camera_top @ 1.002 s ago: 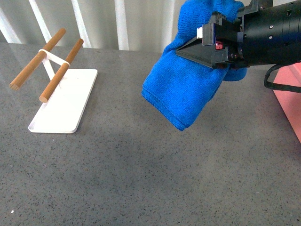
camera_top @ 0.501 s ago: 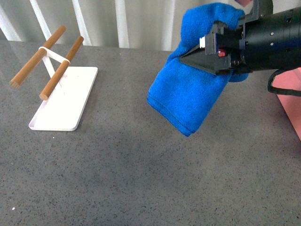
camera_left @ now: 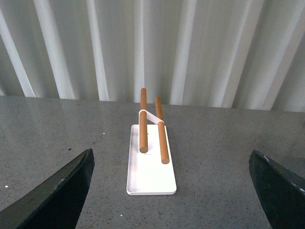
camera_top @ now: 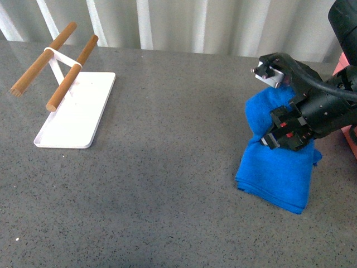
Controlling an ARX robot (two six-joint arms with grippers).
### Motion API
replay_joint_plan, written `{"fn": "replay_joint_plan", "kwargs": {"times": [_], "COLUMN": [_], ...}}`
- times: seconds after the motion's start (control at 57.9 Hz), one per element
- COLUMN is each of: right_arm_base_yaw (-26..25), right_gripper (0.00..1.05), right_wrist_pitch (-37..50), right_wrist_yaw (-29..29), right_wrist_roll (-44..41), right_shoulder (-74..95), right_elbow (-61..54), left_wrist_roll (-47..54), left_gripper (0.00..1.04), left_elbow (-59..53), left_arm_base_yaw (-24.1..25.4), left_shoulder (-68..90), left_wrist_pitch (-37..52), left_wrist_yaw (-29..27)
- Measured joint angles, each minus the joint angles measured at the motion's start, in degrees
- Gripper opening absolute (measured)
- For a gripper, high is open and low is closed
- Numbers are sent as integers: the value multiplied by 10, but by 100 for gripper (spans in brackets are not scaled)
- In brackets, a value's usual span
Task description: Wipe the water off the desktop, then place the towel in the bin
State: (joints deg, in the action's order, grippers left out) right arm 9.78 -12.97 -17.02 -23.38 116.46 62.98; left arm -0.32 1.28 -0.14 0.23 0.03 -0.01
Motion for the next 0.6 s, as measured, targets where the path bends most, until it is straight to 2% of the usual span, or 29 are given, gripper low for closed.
{"fn": "replay_joint_plan", "kwargs": {"times": [0.242, 0.605], "right_arm_base_yaw": [1, 3], "right_gripper": [8, 7], "right_wrist_pitch": [-45, -73], "right_wrist_yaw": [61, 125], "right_wrist_roll": [-90, -143], "right_shoulder": [44, 141], "right_elbow": [47, 141], "left_wrist_roll": [0, 0], "left_gripper": [98, 98], "left_elbow": [0, 0], "left_arm_base_yaw": [0, 0], "left_shoulder": [0, 0], "left_wrist_pitch": [0, 0], "left_wrist_yaw": [0, 0]}}
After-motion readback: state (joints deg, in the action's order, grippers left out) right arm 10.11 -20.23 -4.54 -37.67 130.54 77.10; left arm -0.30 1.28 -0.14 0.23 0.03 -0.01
